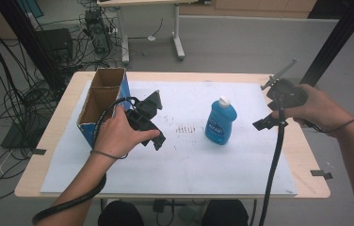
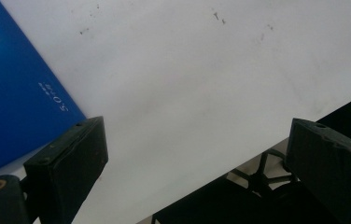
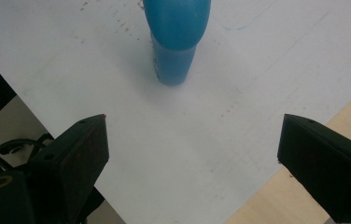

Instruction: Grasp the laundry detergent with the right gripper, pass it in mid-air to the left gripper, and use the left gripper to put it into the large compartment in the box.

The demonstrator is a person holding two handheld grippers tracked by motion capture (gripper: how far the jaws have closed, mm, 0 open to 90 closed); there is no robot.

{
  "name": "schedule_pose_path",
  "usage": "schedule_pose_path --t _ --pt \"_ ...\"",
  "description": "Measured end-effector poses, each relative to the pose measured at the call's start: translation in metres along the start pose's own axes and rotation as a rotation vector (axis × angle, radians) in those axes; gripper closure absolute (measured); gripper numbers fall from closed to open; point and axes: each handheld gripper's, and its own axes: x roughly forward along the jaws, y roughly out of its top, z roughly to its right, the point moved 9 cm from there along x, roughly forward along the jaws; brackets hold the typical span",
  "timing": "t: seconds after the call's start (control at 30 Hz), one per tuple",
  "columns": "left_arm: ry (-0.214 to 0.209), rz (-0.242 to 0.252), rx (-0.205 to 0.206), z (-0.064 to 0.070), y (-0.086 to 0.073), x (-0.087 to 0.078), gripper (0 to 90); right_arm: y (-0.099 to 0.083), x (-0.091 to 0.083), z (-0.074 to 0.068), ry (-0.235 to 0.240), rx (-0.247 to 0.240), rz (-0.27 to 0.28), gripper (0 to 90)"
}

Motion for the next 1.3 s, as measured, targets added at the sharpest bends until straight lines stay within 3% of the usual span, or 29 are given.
schedule_pose_path --t 0.27,0.4,1.3 --pt "-0.003 -0.008 0.003 0.001 0.000 0.002 6.2 -0.007 0.007 -0.002 -0.008 -0.004 -0.001 10.8" --pt "-0.004 -0.013 0.006 0.001 0.001 0.003 6.3 -0.009 0.012 -0.005 -0.035 -0.010 -0.026 9.6" --pt "-0.010 -0.020 -0.009 0.000 0.000 0.010 6.3 -0.040 0.038 -0.003 0.003 0.036 0.012 10.4"
